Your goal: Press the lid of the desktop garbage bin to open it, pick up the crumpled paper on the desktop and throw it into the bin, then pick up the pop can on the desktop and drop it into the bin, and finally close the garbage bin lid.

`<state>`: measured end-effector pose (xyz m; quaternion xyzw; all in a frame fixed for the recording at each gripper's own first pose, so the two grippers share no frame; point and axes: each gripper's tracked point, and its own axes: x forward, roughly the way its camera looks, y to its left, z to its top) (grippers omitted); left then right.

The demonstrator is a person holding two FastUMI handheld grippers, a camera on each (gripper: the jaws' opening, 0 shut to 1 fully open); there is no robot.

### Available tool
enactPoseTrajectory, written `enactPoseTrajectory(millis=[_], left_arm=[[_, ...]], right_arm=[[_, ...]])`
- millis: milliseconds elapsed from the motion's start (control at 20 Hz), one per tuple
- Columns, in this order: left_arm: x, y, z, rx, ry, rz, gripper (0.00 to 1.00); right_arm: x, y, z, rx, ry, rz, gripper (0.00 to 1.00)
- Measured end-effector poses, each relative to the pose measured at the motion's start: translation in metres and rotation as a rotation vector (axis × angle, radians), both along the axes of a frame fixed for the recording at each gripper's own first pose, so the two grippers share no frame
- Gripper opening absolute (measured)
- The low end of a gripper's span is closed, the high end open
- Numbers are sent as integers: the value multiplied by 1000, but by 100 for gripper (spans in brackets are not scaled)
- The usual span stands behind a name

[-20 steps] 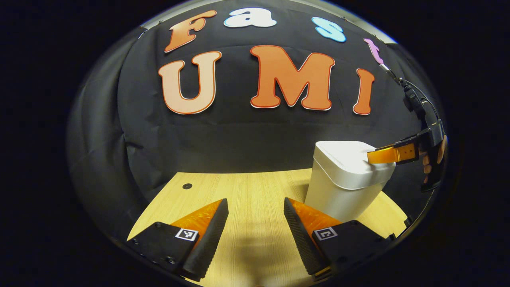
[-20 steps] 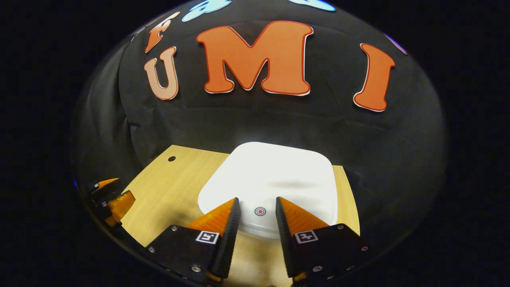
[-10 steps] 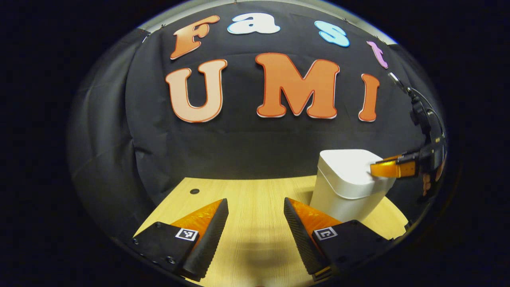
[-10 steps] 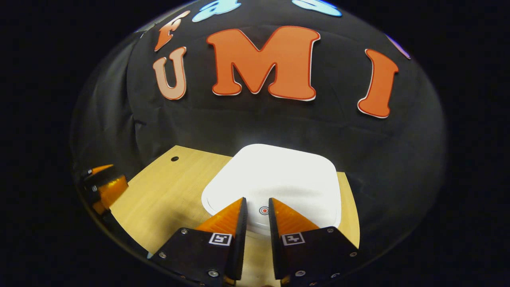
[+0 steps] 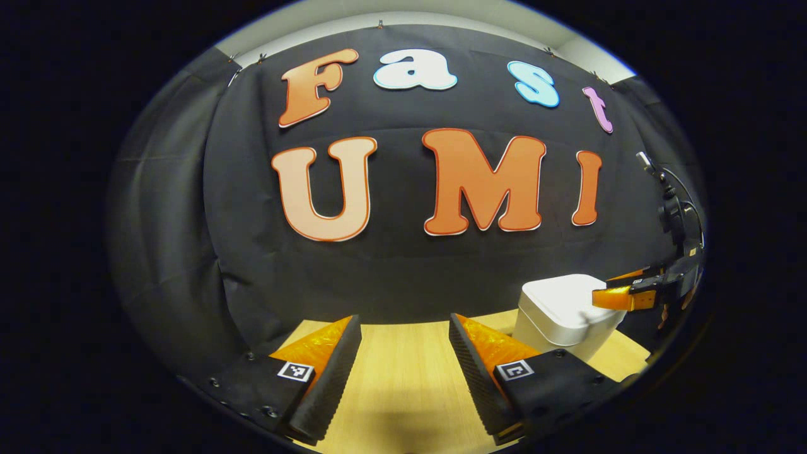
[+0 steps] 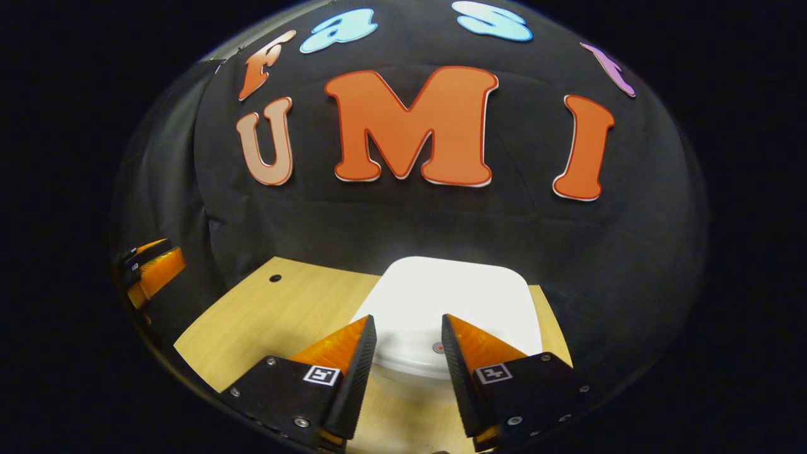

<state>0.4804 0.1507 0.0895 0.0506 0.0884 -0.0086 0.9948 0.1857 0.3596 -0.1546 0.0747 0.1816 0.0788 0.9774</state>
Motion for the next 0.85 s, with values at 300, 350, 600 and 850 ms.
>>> enactPoseTrajectory(millis=[300, 350, 600, 850], left_arm=[[4, 42, 26, -4, -67, 10, 90], [3, 47, 30, -1, -80, 11, 89], [2, 68, 38, -1, -121, 3, 91], [-3, 80, 32, 23, -131, 4, 89]], right_arm=[[-8, 37, 42, -58, -175, -18, 80], [-10, 44, 46, -56, -189, -20, 80], [-22, 77, 52, 1, -190, -9, 80], [-28, 95, 58, -2, -210, -6, 80]])
